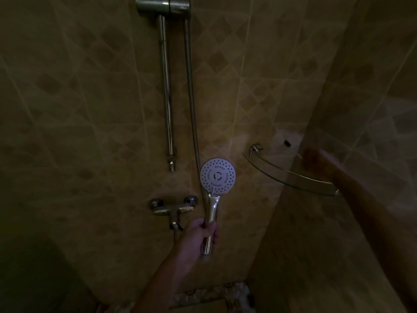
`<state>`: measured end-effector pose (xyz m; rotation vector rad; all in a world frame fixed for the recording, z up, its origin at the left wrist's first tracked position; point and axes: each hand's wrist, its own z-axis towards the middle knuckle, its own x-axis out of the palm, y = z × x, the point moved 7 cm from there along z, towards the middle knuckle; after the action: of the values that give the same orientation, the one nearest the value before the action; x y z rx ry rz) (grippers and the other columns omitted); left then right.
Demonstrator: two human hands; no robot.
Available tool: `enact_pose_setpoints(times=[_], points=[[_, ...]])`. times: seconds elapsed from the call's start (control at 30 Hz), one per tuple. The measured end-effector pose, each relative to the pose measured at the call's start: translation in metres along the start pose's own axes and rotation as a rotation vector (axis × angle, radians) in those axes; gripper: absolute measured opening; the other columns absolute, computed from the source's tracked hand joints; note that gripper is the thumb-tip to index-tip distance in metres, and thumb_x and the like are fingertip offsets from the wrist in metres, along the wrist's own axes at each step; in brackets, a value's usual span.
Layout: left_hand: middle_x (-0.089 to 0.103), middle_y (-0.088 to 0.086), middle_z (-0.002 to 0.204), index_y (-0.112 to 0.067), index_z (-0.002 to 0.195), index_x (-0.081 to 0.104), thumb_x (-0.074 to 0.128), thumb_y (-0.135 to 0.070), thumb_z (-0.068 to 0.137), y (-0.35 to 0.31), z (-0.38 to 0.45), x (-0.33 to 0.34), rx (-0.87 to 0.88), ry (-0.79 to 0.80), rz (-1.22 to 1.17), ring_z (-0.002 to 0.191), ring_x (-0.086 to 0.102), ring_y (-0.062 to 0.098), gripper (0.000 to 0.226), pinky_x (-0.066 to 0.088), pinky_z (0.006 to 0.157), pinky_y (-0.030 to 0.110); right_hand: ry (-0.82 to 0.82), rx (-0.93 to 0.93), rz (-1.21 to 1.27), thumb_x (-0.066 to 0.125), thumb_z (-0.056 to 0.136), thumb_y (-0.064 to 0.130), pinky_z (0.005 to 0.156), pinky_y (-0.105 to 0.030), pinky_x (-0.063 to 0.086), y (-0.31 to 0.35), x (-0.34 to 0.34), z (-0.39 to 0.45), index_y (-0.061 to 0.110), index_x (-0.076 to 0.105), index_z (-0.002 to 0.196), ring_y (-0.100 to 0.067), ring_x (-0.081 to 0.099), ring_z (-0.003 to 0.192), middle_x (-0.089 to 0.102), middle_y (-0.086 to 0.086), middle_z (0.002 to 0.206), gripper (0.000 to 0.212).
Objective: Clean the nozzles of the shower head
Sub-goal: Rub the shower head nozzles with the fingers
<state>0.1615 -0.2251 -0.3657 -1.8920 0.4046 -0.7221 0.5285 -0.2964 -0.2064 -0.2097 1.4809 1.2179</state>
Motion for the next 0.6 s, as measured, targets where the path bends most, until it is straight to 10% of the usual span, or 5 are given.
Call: enact_pose_setpoints(times=[0.23, 0.4, 0.6], points=[[0.069, 0.013, 0.075, 0.007, 0.104, 0.056, 0.056, -0.003, 0.093, 0.02, -0.017, 0.015, -0.058, -0.018, -0.084, 0.058, 0.066, 0.018, 0.015, 0.054, 0.053, 0.029, 0.043, -0.388, 0.077, 0.062, 0.089, 0.011, 0.054, -0.017, 0.051, 0.073, 0.005, -0.078, 0.013, 0.054, 0.099, -0.004, 0.061, 0.065, 0.059, 0.002, 0.086, 0.014], [0.066, -0.002, 0.062, -0.003, 0.098, 0.059, 0.056, -0.005, 0.094, 0.045, -0.031, 0.009, -0.058, -0.031, 0.083, 0.052, 0.053, 0.012, 0.006, 0.044, 0.047, 0.023, 0.166, -0.308, 0.174, 0.056, 0.094, 0.023, 0.062, -0.031, 0.048, 0.082, 0.053, -0.125, 0.011, 0.062, 0.099, -0.018, 0.059, 0.067, 0.066, -0.003, 0.078, 0.014], [0.05, 0.002, 0.059, -0.01, 0.09, 0.053, 0.05, 0.002, 0.095, 0.09, -0.044, 0.0, -0.176, 0.038, 0.112, 0.048, 0.045, 0.012, 0.013, 0.039, 0.044, 0.024, 0.263, -0.105, 0.22, 0.056, 0.094, 0.029, 0.051, -0.011, 0.037, 0.045, 0.132, -0.173, 0.02, 0.072, 0.094, 0.002, 0.051, 0.054, 0.064, 0.005, 0.07, 0.019]])
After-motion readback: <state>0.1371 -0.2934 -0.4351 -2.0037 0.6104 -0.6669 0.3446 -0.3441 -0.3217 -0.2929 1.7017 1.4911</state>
